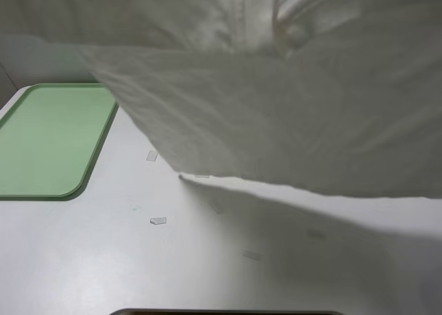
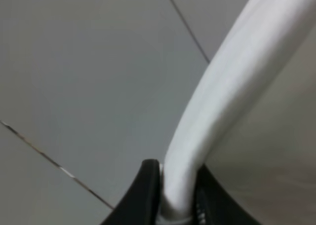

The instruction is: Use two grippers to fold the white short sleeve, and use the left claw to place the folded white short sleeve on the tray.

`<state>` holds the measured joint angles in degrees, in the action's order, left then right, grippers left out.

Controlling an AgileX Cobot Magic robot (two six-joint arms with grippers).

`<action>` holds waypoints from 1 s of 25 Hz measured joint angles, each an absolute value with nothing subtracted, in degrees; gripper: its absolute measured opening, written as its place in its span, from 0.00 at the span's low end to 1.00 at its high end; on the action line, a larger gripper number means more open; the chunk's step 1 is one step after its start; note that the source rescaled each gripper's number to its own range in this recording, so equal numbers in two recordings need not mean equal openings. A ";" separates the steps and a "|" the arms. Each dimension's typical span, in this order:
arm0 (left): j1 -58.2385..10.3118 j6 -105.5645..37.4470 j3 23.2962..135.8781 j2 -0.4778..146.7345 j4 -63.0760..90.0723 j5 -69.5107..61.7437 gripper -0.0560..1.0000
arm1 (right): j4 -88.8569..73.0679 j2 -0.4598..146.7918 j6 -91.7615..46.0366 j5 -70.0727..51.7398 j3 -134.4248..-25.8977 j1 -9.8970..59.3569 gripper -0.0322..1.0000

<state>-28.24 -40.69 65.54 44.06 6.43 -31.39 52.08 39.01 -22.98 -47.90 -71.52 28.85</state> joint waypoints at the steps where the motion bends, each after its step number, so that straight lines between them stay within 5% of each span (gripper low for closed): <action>1: -28.24 -40.78 66.35 44.13 5.95 -31.09 0.16 | 51.45 40.13 -24.17 -48.13 -72.97 28.85 0.03; 14: -28.24 -36.97 67.27 76.04 -14.20 -37.96 0.16 | 51.40 78.14 -18.08 -45.68 -74.91 26.05 0.03; 25: -26.43 -25.06 67.27 91.30 -38.76 -33.02 0.16 | 51.33 99.53 -15.53 -33.52 -74.91 13.68 0.03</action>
<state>-26.43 -25.06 67.27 91.30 -38.76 -33.02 51.33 99.53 -15.53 -33.52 -74.91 13.68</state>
